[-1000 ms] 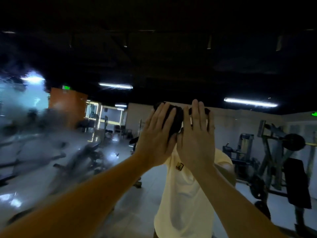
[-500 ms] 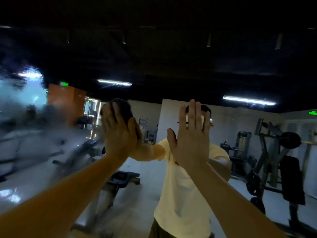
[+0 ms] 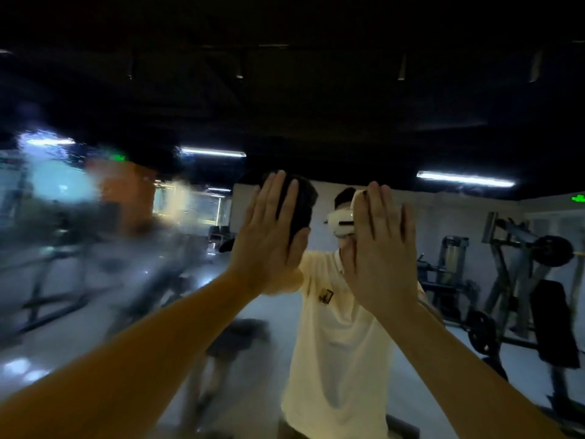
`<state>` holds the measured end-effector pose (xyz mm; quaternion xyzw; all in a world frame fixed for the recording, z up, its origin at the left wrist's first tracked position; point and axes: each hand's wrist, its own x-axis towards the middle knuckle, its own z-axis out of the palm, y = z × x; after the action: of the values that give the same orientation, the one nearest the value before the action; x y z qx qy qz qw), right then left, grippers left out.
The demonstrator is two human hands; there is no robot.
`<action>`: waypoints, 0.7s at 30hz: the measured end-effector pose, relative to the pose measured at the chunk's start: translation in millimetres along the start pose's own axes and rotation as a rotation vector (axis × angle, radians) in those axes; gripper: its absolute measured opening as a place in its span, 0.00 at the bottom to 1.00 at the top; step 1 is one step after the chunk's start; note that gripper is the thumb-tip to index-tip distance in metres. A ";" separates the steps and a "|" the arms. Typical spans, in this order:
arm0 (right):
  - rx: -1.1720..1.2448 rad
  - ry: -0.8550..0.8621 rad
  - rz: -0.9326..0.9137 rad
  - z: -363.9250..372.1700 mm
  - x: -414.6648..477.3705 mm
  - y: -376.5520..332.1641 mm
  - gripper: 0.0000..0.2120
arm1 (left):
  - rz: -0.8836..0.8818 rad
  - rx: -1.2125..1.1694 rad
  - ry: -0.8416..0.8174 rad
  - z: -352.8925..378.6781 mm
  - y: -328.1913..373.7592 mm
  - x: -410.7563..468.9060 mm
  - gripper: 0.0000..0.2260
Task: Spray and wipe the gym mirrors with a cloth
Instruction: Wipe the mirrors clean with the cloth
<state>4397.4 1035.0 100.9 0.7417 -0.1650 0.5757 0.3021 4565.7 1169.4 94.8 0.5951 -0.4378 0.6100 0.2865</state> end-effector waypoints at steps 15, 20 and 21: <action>0.012 0.040 0.034 2.6 -1.6 -9.0 0.32 | -0.521 0.002 0.146 3.0 -2.7 -50.1 0.31; 0.080 -0.032 -0.046 -6.1 -2.9 4.4 0.31 | -0.200 -0.058 -0.044 18.9 102.1 -68.0 0.30; 0.106 -0.047 -0.087 -10.0 -5.9 11.9 0.31 | -0.128 -0.066 -0.100 19.2 120.8 -74.0 0.30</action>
<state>4381.1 1031.6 99.9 0.7765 -0.1093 0.5522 0.2832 4479.0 1110.7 -2.6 0.6419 -0.4325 0.5452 0.3219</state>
